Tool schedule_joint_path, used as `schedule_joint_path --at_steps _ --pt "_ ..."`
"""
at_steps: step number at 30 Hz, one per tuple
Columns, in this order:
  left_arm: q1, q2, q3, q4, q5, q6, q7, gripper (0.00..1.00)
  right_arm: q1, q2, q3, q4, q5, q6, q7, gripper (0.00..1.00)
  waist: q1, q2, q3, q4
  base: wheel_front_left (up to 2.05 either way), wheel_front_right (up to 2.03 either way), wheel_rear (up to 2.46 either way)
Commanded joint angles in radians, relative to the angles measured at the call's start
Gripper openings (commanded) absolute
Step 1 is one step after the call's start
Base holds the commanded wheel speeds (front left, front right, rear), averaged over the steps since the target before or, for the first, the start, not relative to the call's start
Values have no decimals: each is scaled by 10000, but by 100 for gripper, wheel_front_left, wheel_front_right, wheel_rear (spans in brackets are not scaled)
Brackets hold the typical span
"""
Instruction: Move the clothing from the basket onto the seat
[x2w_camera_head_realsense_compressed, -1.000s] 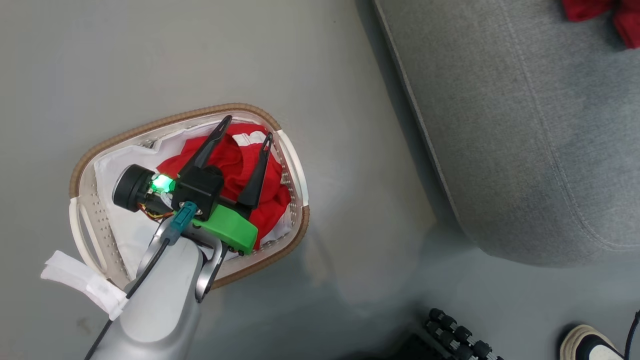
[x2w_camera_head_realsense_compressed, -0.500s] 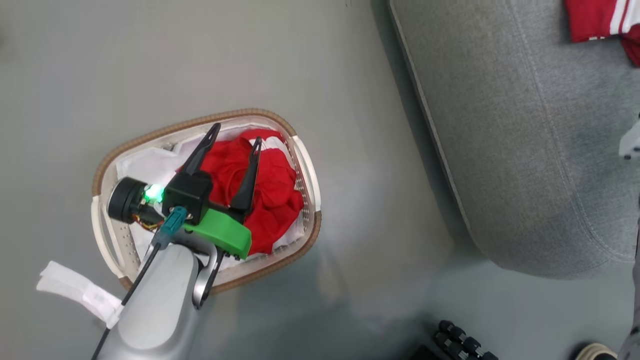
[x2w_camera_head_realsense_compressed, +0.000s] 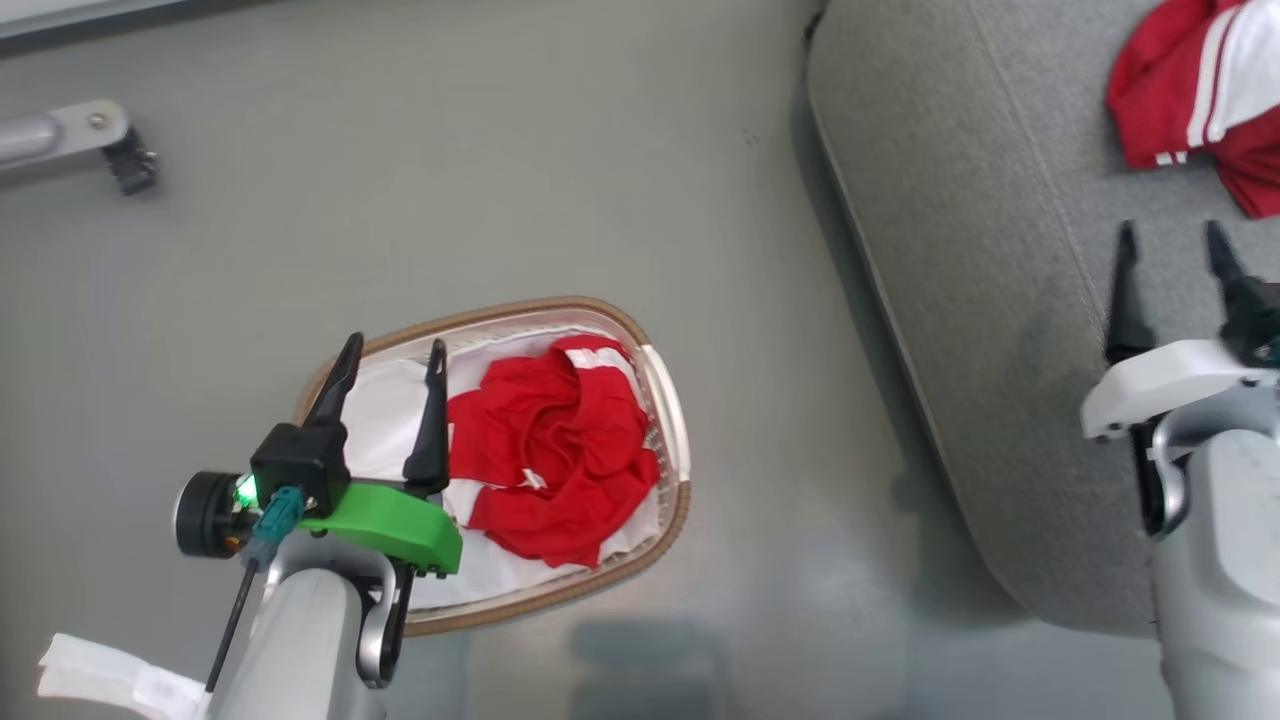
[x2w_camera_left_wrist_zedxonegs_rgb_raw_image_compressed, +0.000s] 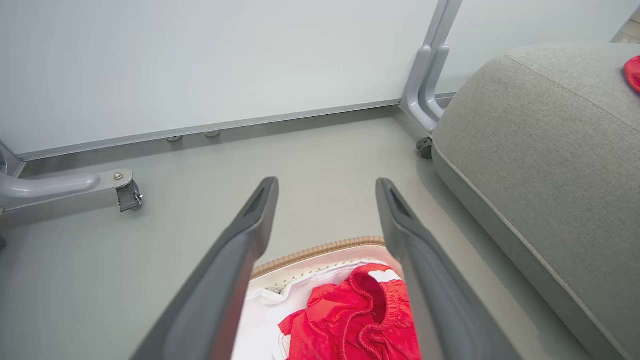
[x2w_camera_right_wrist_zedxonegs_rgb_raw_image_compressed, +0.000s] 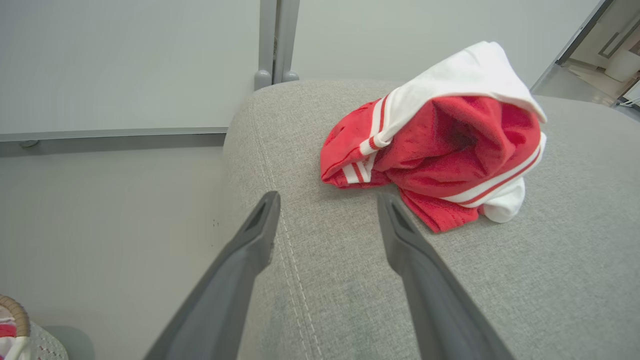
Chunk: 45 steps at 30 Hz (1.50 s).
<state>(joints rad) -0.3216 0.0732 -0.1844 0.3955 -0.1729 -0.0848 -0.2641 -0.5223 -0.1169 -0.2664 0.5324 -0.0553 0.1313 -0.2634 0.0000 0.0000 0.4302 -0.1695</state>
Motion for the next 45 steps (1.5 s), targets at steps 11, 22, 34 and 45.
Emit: schedule_joint_path --at_steps 11,22,34,45 --pt "654 -192 1392 160 26 394 -5 100 643 548 1819 -575 775 -10 -19 100 0 0 -1304 1756 0 0 0" --pt "1575 -221 1974 2 -225 503 -5 100 1571 630 2850 -639 1375 -10 -19 100 0 0 -2136 2151 0 0 0" --pt "2834 -218 1886 -74 -216 585 -5 100 2948 636 3184 -437 1886 -10 -19 100 0 0 -3270 1993 0 0 0" --pt "3476 -216 1695 -118 -319 508 -5 100 3703 636 3323 -322 1967 -10 -19 100 0 0 -3947 2074 0 0 0"
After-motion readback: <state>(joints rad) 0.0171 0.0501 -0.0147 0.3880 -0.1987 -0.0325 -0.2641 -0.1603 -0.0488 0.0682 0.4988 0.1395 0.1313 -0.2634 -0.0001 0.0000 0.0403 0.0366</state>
